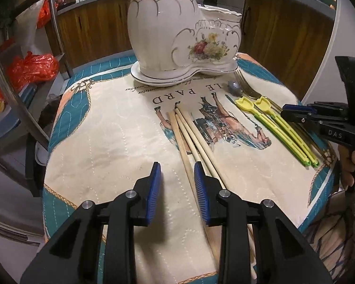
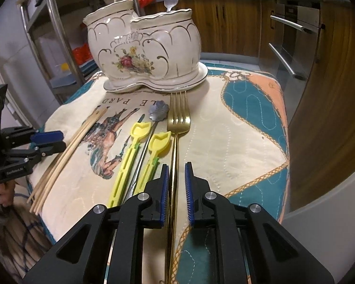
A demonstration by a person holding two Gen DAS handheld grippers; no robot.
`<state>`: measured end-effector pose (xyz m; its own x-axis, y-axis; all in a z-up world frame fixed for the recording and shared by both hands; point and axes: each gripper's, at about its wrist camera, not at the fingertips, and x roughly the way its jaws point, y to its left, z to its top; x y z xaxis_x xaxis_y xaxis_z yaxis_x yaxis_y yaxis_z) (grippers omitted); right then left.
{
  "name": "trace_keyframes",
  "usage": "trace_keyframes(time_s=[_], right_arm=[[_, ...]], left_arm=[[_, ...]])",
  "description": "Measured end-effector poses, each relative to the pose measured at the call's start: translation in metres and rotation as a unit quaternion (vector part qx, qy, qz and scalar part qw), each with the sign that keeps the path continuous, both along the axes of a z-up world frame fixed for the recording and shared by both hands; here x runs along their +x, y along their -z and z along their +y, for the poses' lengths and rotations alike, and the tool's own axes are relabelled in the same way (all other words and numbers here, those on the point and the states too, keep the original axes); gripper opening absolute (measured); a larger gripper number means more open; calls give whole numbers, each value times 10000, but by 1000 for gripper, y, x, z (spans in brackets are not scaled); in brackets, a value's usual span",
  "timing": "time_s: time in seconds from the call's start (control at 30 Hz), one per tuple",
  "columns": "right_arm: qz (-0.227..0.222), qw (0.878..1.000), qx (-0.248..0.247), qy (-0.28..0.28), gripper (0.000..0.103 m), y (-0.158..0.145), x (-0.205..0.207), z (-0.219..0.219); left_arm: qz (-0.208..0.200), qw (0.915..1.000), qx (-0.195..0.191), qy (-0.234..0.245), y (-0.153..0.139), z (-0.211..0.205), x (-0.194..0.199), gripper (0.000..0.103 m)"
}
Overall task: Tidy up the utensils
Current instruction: 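Close the right tool on the gold fork while the left tool closes on another chopstick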
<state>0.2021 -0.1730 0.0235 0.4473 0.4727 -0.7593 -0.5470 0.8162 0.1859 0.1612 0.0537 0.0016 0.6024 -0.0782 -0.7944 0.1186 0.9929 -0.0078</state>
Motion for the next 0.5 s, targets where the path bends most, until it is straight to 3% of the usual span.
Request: trace_keyframes(time_s=[0.13,0.3,0.5], right_arm=[[-16,9999,-132,-12,13,0,0,3],[234,9976,-578,-297,13,-5,13,15],[864,9831,-1332,-913,12,-10,34,34]], left_arm=[[93,9999,51,28,-1,0,3,30],[279,9994,167,132,-3,-1,6,21],[1039,9926,283,559,-7,-2,19,19]])
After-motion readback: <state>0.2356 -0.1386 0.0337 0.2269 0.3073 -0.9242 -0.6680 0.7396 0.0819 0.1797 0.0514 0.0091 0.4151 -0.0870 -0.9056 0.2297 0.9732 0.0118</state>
